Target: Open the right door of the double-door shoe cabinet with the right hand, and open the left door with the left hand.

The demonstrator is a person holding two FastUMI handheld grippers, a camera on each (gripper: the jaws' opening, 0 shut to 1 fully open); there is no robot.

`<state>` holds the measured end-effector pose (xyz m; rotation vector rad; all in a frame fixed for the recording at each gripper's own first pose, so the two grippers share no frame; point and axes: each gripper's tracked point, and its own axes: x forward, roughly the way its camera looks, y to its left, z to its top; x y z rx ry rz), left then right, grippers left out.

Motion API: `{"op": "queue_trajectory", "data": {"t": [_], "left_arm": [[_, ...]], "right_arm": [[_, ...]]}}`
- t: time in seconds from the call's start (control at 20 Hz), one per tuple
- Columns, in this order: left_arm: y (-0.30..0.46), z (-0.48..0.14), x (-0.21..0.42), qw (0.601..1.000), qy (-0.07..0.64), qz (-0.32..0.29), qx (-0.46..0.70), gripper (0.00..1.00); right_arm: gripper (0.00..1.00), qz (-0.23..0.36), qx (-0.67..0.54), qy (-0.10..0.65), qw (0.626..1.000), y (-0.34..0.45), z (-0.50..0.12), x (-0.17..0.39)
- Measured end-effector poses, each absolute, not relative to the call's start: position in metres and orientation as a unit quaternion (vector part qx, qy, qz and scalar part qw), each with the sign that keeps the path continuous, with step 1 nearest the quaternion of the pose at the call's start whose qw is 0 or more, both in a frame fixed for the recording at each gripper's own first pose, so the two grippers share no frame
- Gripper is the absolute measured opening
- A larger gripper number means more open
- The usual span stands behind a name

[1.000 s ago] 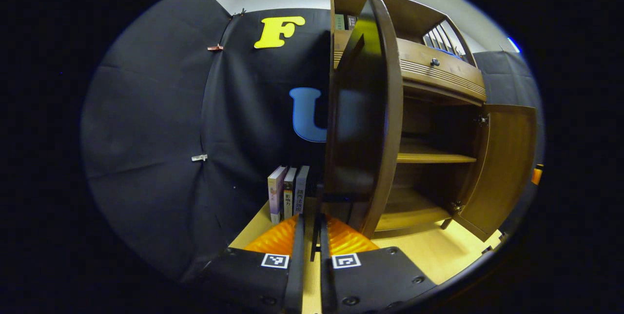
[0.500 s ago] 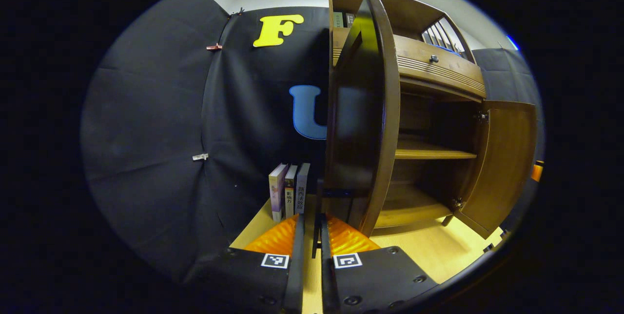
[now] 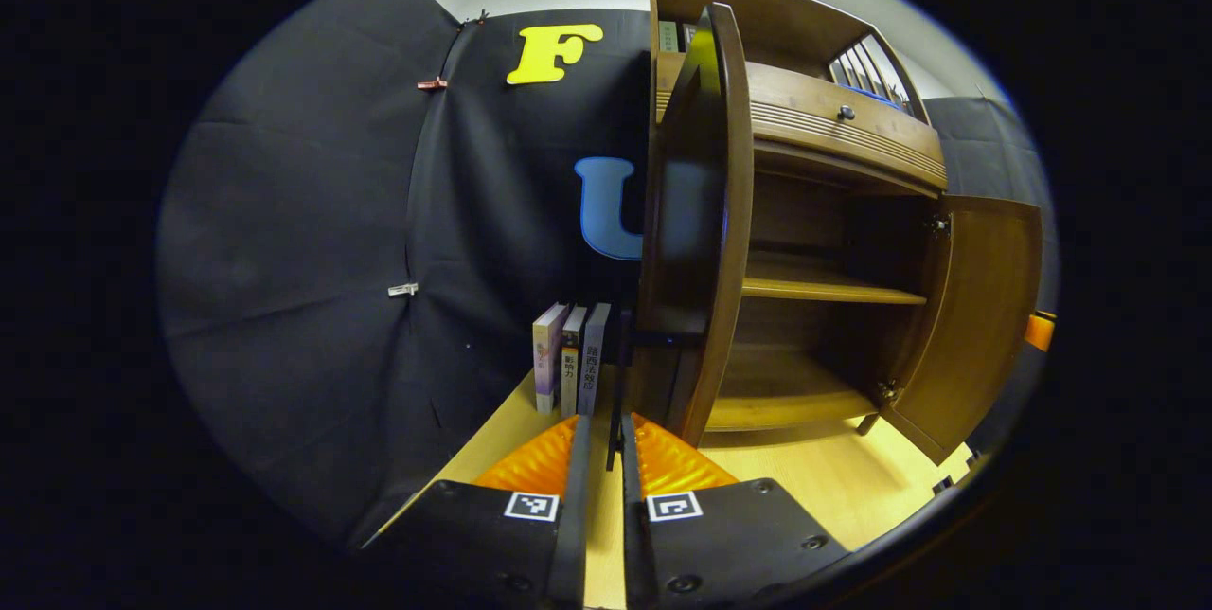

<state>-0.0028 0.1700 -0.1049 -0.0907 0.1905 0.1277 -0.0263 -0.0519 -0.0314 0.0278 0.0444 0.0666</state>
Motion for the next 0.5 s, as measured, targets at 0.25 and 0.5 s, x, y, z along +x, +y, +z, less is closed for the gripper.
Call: {"op": "queue_trajectory", "data": {"t": [0.25,0.5], "left_arm": [[0.16,-0.079,-0.026,0.996,0.06,0.062,-0.02,0.81],[0.13,-0.063,-0.034,0.998,0.046,0.042,-0.016,0.95]], "right_arm": [[0.98,0.049,0.014,0.02,0.999,-0.04,-0.032,-0.02],[0.98,0.052,0.022,0.018,0.998,-0.034,-0.028,-0.018]]}}
